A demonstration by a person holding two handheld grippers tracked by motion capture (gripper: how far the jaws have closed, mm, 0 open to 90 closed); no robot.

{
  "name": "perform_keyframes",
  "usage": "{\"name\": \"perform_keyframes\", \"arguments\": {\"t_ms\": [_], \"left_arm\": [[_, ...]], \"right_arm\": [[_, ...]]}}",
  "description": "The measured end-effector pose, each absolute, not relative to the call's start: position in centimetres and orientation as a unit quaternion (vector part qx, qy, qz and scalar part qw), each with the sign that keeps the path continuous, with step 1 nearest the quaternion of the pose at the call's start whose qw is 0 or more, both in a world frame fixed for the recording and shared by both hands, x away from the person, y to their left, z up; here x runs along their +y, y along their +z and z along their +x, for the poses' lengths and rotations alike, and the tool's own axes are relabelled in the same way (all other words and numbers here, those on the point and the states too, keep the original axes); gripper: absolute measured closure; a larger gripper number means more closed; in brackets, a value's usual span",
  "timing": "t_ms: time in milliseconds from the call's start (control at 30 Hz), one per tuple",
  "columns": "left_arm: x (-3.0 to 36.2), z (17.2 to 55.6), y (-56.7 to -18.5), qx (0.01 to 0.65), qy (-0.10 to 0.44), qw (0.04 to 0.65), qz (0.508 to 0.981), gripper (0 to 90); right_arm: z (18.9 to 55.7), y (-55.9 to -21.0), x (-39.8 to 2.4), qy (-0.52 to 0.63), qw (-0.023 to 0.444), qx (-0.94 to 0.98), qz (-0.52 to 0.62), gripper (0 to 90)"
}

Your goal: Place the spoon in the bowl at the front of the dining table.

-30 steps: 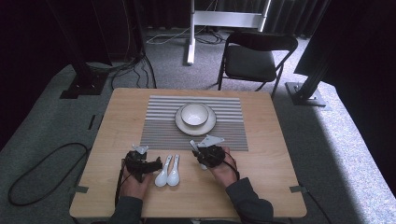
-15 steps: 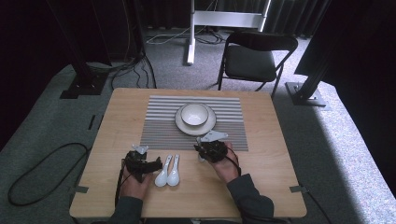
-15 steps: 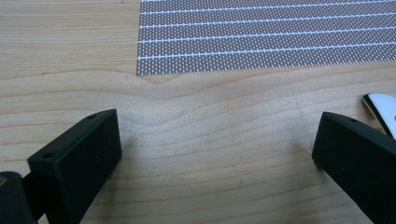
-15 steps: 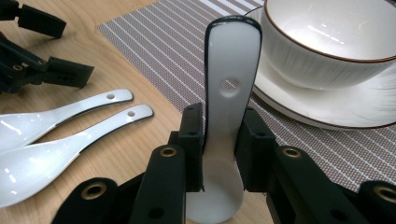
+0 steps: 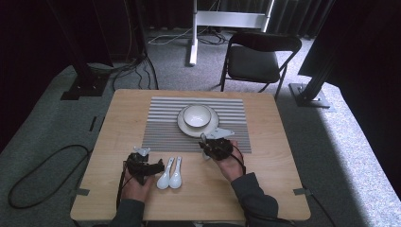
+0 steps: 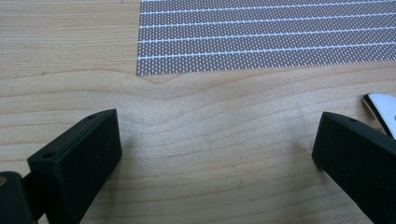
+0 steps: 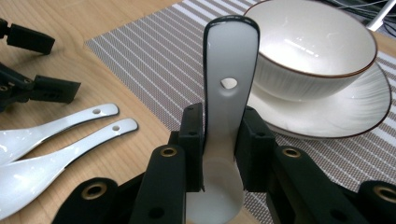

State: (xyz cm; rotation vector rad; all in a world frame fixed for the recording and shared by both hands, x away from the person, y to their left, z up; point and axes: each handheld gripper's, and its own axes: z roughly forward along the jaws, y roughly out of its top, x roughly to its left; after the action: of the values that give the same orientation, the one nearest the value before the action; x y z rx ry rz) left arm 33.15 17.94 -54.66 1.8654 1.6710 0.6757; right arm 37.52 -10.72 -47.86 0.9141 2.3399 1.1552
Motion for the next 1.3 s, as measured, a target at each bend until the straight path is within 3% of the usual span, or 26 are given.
{"name": "perform_keyframes", "arguments": {"t_ms": [1300], "left_arm": [[17.9, 33.1, -54.7, 0.62, 0.251, 0.27, 0.693, 1.7]], "right_arm": [[40.8, -43.5, -11.3, 0.425, 0.233, 0.811, 0.328, 74.4]]}}
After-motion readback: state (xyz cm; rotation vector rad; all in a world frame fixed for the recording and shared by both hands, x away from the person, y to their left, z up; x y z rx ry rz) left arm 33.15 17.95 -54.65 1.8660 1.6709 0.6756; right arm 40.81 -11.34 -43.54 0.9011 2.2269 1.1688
